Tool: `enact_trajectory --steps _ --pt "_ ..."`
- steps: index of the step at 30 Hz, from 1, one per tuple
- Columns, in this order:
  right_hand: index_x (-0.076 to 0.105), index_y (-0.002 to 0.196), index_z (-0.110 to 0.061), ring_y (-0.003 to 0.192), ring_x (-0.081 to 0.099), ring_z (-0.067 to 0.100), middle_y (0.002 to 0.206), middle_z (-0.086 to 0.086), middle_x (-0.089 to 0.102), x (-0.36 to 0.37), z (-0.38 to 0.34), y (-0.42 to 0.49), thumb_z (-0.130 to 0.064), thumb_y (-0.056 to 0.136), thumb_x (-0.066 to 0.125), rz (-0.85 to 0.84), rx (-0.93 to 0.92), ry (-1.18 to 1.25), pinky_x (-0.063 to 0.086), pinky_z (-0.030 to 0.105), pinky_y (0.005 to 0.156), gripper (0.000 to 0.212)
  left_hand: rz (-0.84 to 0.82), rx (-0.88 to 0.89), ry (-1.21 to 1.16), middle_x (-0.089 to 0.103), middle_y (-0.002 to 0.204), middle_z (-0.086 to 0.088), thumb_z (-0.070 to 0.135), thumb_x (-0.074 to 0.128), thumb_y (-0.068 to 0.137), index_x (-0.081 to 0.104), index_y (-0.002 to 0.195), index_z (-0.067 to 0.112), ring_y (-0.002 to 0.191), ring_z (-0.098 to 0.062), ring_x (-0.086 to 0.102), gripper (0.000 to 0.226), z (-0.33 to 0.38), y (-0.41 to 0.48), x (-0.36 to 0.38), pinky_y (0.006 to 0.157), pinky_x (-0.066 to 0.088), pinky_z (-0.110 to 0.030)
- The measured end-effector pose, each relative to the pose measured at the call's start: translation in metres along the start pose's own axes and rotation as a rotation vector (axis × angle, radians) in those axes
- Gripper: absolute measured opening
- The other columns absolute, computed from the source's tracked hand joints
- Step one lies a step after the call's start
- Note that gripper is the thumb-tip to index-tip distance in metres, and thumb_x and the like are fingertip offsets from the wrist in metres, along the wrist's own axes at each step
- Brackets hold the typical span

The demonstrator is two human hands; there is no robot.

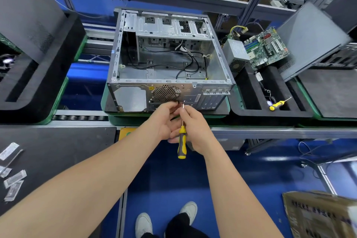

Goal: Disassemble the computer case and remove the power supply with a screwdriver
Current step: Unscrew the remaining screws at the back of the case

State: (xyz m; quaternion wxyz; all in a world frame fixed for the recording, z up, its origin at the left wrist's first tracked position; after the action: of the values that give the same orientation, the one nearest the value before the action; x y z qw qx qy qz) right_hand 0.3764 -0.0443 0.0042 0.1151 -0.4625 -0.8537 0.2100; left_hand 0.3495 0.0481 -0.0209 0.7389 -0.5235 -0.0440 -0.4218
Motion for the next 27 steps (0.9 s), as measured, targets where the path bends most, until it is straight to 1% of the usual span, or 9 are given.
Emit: enact_trajectory --steps 3,5,7,11,17,19,21,24,27 --pt "0.059 0.103 -0.012 0.043 0.057 0.029 0.065 0.018 0.062 -0.005 0.000 -0.003 -0.040 0.109 0.043 -0.018 -0.005 -0.025 0.046 0.031 0.042 0.032 -0.022 0.014 0.002 0.071 0.100 -0.006 0.027 0.059 0.099 0.070 0.105 0.014 0.105 -0.025 0.068 0.018 0.003 0.001 0.001 0.097 0.055 -0.044" --pt "0.061 0.103 -0.013 0.038 0.047 0.025 0.066 0.017 0.060 -0.007 -0.002 -0.003 -0.038 0.108 0.042 0.007 -0.033 -0.055 0.035 0.027 0.039 0.032 -0.028 0.022 -0.004 0.071 0.103 -0.007 0.027 0.058 0.100 0.070 0.103 0.014 0.108 -0.026 0.067 0.018 0.004 0.001 0.002 0.108 0.047 -0.045" --pt "0.067 0.096 -0.020 0.037 0.044 0.025 0.065 0.016 0.060 -0.004 -0.004 -0.004 -0.033 0.107 0.040 0.012 -0.025 -0.049 0.033 0.026 0.039 0.031 -0.039 0.015 -0.039 0.071 0.093 -0.006 0.027 0.059 0.098 0.070 0.097 0.013 0.101 -0.025 0.067 0.018 0.003 0.001 0.003 0.104 0.048 -0.041" --pt "0.072 0.089 -0.025 0.036 0.046 0.025 0.064 0.017 0.058 0.000 -0.001 -0.002 -0.030 0.103 0.041 0.010 0.004 -0.021 0.036 0.026 0.040 0.034 -0.057 0.010 -0.035 0.070 0.074 -0.001 0.026 0.059 0.098 0.068 0.091 0.013 0.073 -0.020 0.066 0.017 0.001 0.000 0.006 0.071 0.051 -0.034" --pt "0.074 0.092 -0.027 0.037 0.049 0.025 0.062 0.012 0.059 -0.008 0.002 0.000 -0.031 0.100 0.046 0.078 -0.022 -0.049 0.038 0.026 0.039 0.029 -0.083 0.025 -0.046 0.073 0.099 -0.006 0.026 0.049 0.102 0.066 0.095 0.011 0.080 -0.025 0.062 0.024 -0.003 0.001 0.011 0.066 0.041 -0.037" --pt "0.073 0.091 -0.025 0.037 0.049 0.026 0.062 0.012 0.059 -0.011 0.000 -0.001 -0.031 0.099 0.049 0.100 -0.065 -0.058 0.039 0.027 0.039 0.026 -0.073 0.024 -0.062 0.068 0.102 -0.009 0.023 0.050 0.101 0.065 0.099 0.008 0.085 -0.025 0.062 0.022 -0.009 0.002 0.010 0.073 0.044 -0.038" --pt "0.069 0.088 -0.021 0.038 0.049 0.027 0.060 0.011 0.058 -0.018 -0.003 -0.004 -0.034 0.095 0.055 0.168 -0.125 -0.093 0.040 0.030 0.040 0.021 -0.084 0.029 -0.016 0.067 0.098 -0.009 0.020 0.050 0.100 0.064 0.106 0.006 0.076 -0.024 0.060 0.020 -0.017 0.001 0.011 0.068 0.051 -0.036" --pt "0.062 0.082 -0.021 0.040 0.053 0.030 0.059 0.010 0.062 -0.038 -0.008 -0.012 -0.038 0.092 0.064 0.357 -0.208 -0.207 0.045 0.035 0.039 0.019 -0.134 0.048 0.098 0.070 0.092 -0.009 0.018 0.049 0.101 0.070 0.117 0.006 0.061 -0.021 0.054 0.029 -0.030 -0.001 0.024 0.046 0.046 -0.031" --pt "0.063 0.085 -0.025 0.061 0.064 0.032 0.068 0.008 0.068 -0.070 -0.008 -0.024 -0.030 0.093 0.065 0.567 -0.245 -0.259 0.056 0.043 0.055 0.010 -0.152 0.026 0.144 0.072 0.102 -0.009 0.018 0.046 0.101 0.072 0.124 0.012 0.070 -0.019 0.060 0.035 -0.048 0.002 0.050 0.058 0.045 -0.035"
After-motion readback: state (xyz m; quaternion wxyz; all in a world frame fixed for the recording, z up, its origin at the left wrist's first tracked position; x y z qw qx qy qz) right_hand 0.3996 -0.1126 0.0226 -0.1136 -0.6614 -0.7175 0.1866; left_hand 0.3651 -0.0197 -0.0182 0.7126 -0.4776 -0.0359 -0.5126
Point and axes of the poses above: each hand's wrist, its own y-axis towards the middle knuckle, its own x-axis out of the palm, z = x × y, the point moved 7 cm from there along y, towards the middle knuckle
